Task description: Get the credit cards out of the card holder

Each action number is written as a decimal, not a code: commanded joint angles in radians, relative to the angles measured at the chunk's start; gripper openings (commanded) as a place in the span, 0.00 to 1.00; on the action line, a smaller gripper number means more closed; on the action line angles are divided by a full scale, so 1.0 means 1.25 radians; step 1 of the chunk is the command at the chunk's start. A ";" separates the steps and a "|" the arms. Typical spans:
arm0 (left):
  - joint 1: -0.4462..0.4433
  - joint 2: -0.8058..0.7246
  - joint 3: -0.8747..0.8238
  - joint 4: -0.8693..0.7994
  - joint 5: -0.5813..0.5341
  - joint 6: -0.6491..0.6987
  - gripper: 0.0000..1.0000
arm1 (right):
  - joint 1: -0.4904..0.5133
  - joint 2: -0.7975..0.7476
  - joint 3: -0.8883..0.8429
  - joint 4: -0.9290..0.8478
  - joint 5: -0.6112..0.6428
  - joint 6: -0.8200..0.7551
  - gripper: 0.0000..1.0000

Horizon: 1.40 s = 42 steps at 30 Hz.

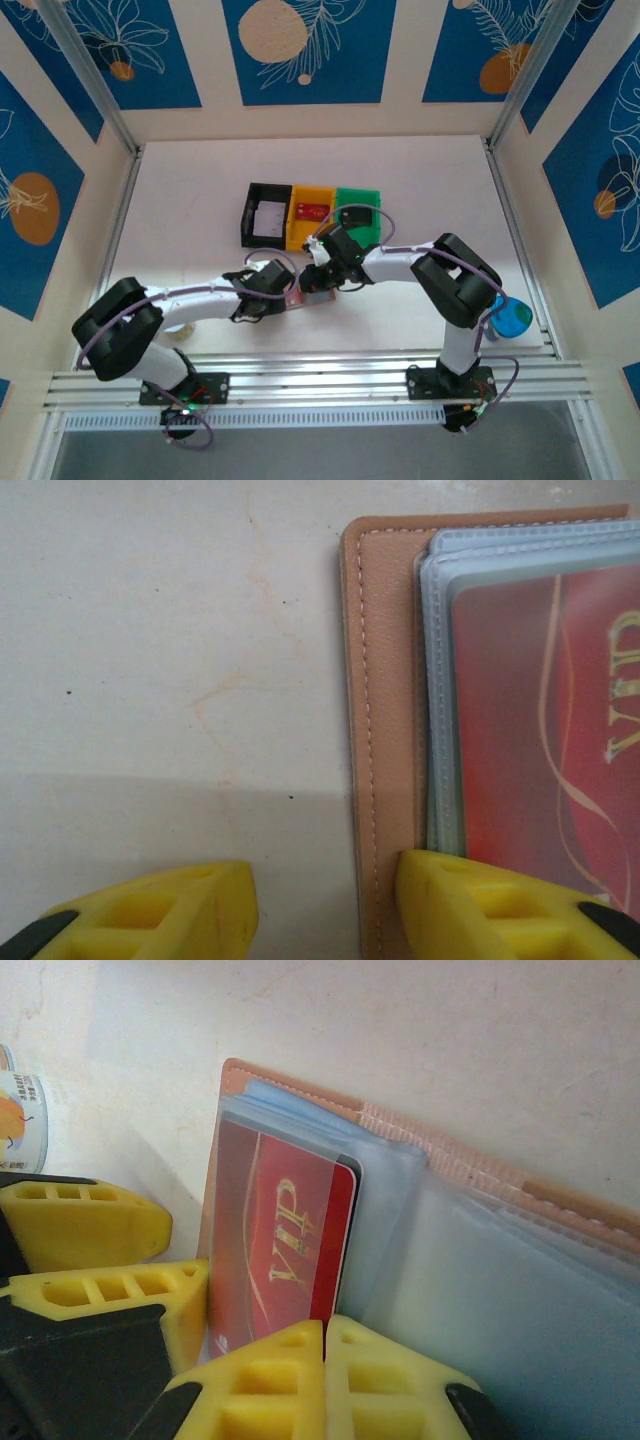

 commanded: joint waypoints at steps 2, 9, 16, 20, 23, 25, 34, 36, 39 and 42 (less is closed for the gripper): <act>-0.022 0.197 -0.083 0.265 0.211 -0.022 0.45 | 0.025 -0.023 -0.011 0.028 -0.105 -0.013 0.02; -0.023 0.194 -0.084 0.265 0.210 -0.023 0.45 | 0.023 -0.029 -0.015 0.029 -0.096 -0.011 0.00; -0.023 0.177 -0.082 0.246 0.201 -0.019 0.45 | -0.007 -0.031 -0.030 0.035 -0.093 0.016 0.00; -0.023 0.164 -0.080 0.234 0.198 -0.016 0.45 | -0.012 -0.032 -0.032 0.044 -0.105 0.020 0.00; -0.023 0.158 -0.079 0.230 0.197 -0.015 0.45 | -0.014 -0.035 -0.033 0.041 -0.104 0.020 0.00; -0.023 0.154 -0.079 0.227 0.196 -0.015 0.45 | -0.020 -0.040 -0.037 0.040 -0.107 0.020 0.00; -0.023 0.106 -0.070 0.179 0.184 -0.004 0.46 | -0.045 -0.061 -0.055 0.053 -0.120 0.029 0.00; -0.022 0.092 -0.066 0.162 0.176 0.001 0.46 | -0.049 -0.063 -0.056 0.052 -0.123 0.029 0.00; -0.022 0.079 -0.059 0.144 0.169 0.006 0.46 | -0.051 -0.065 -0.057 0.052 -0.127 0.029 0.00; -0.022 0.073 -0.055 0.134 0.167 0.009 0.47 | -0.052 -0.067 -0.059 0.051 -0.130 0.028 0.00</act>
